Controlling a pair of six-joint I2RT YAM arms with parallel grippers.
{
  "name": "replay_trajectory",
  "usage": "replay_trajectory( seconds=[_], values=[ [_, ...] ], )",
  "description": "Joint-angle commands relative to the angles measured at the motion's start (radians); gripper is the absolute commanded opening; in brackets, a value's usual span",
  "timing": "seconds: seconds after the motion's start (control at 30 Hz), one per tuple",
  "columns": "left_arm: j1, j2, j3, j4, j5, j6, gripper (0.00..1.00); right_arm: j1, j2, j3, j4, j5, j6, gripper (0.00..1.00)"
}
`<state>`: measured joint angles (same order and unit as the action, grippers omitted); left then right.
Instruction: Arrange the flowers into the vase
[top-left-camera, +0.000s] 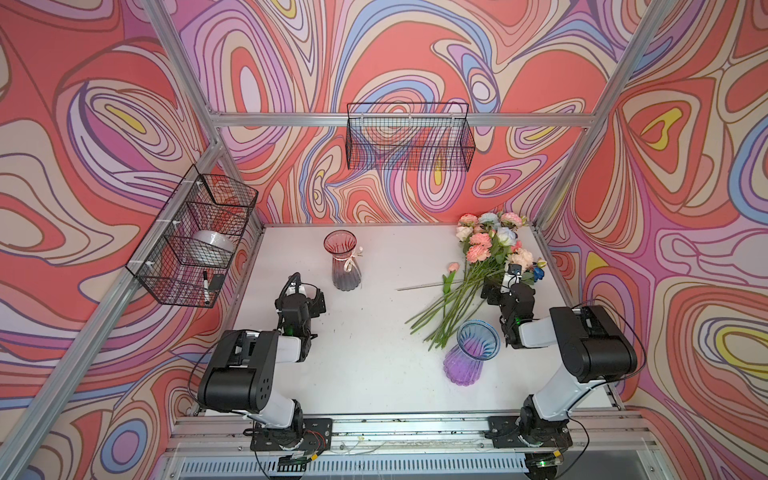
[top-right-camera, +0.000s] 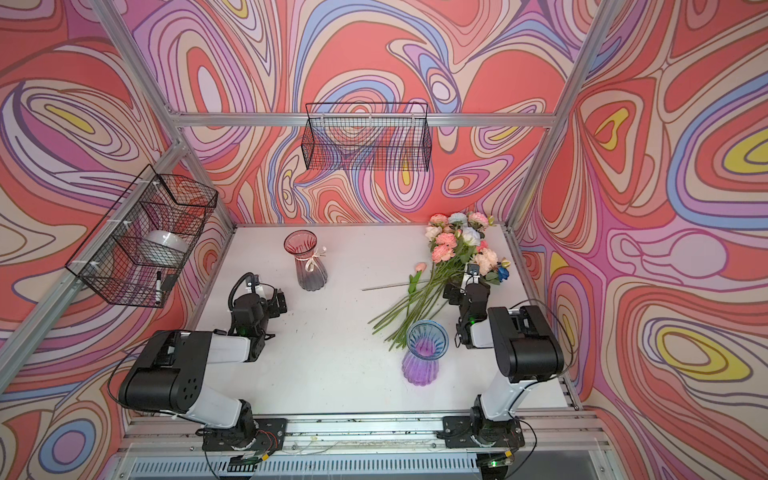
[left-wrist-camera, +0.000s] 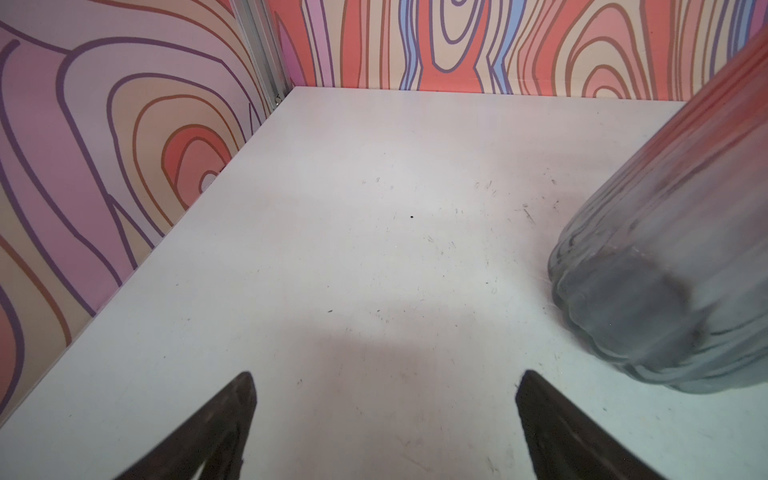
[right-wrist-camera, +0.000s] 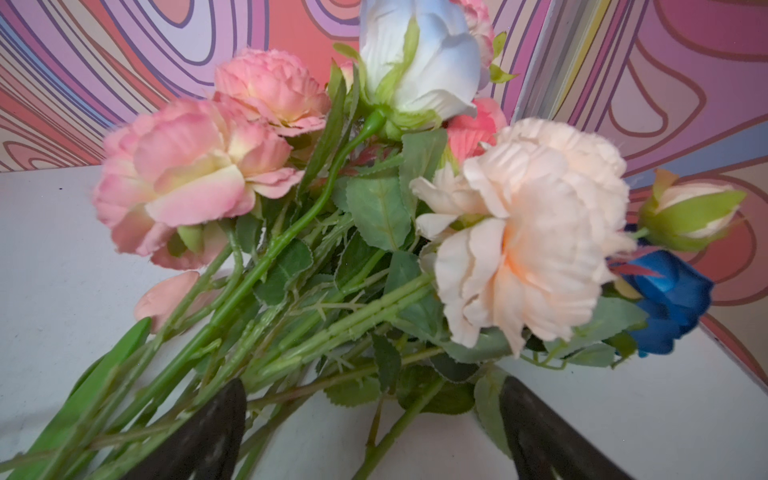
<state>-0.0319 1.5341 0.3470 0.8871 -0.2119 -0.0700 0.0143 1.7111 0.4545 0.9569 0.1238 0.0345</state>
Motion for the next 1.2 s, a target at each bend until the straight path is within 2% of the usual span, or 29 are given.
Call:
replay_trajectory(
  seconds=[0.0, 0.2, 0.3, 0.5, 0.63, 0.67, 0.77, 0.83, 0.9, 0.97, 1.03, 1.07, 1.1, 1.17],
  values=[
    [0.0, 0.006, 0.012, 0.035, 0.006, 0.018, 1.0, -0.003, 0.002, 0.014, 0.002, -0.007, -0.007, 0.98],
    [0.0, 0.006, 0.01, 0.036, 0.006, 0.019, 0.99, -0.004, 0.002, 0.014, -0.002, -0.014, -0.001, 0.99],
    [0.0, -0.012, 0.01, 0.02, -0.039, -0.001, 1.0, -0.004, -0.024, 0.013, -0.019, 0.035, 0.017, 0.99],
    [0.0, -0.048, -0.046, 0.096, -0.022, 0.008, 1.0, -0.004, -0.164, 0.097, -0.3, 0.077, 0.036, 0.98],
    [-0.001, -0.065, -0.071, 0.138, -0.025, 0.01, 1.0, -0.004, -0.253, 0.127, -0.413, 0.119, 0.076, 0.98],
    [-0.002, -0.101, -0.064, 0.079, -0.054, 0.0, 1.0, -0.004, -0.278, 0.136, -0.444, 0.131, 0.08, 0.98],
    [0.006, -0.233, 0.059, -0.262, -0.161, -0.058, 1.0, -0.005, -0.341, 0.157, -0.515, 0.185, 0.108, 0.98],
    [0.007, -0.28, 0.127, -0.349, -0.177, -0.047, 1.0, -0.004, -0.369, 0.176, -0.56, 0.251, 0.15, 0.98],
    [0.007, -0.335, 0.157, -0.384, -0.195, -0.061, 1.0, -0.004, -0.387, 0.205, -0.631, 0.343, 0.258, 0.98],
    [0.007, -0.393, 0.206, -0.405, -0.247, -0.157, 1.0, -0.004, -0.403, 0.254, -0.779, 0.425, 0.441, 0.99],
    [0.009, -0.446, 0.215, -0.421, -0.304, -0.316, 1.0, -0.004, -0.413, 0.32, -0.988, 0.456, 0.613, 0.99],
    [0.01, -0.487, 0.235, -0.502, -0.327, -0.429, 1.0, -0.008, -0.412, 0.359, -1.112, 0.468, 0.729, 0.98],
    [0.014, -0.525, 0.255, -0.591, -0.345, -0.528, 1.0, -0.014, -0.413, 0.375, -1.134, 0.418, 0.725, 0.99],
    [0.024, -0.577, 0.295, -0.721, -0.313, -0.642, 1.0, -0.015, -0.419, 0.38, -1.129, 0.353, 0.692, 0.98]
  ],
)
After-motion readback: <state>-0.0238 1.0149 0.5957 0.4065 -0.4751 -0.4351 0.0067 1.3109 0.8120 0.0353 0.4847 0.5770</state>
